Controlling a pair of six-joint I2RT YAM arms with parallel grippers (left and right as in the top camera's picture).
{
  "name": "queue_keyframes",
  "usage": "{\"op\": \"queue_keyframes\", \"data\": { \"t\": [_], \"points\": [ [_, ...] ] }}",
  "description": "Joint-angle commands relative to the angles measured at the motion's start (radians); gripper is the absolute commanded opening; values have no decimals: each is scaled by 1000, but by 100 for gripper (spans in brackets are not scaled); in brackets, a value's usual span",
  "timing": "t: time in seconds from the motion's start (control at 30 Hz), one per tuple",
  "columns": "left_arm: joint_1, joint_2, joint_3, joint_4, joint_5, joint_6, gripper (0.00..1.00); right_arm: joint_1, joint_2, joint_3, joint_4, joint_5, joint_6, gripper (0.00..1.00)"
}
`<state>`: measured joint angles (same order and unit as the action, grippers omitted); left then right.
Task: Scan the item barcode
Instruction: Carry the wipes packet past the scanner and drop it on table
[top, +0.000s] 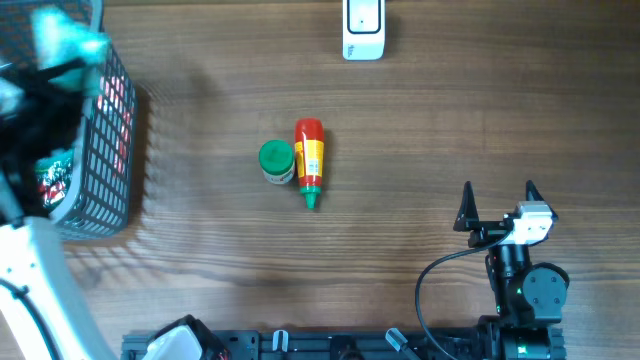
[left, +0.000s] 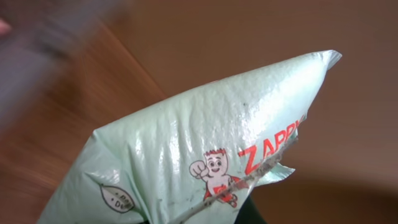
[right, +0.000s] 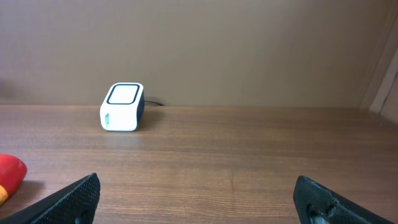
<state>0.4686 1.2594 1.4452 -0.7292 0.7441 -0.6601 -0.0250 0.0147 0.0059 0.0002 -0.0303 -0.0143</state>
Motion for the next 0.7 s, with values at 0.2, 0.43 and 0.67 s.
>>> {"op": "queue_keyframes", "data": {
  "t": [0.2,0.43,0.67],
  "points": [
    [-621,63,11,-212,-566,312,4,6,-5,0,2,-16,-12,100],
    [-811,207,-46,-264,-908,58,4,6,-5,0,2,-16,-12,100],
    [-818,339,-180,-248,-1007,-504,4,6,-5,0,2,-16,-12,100]
  ]
}}
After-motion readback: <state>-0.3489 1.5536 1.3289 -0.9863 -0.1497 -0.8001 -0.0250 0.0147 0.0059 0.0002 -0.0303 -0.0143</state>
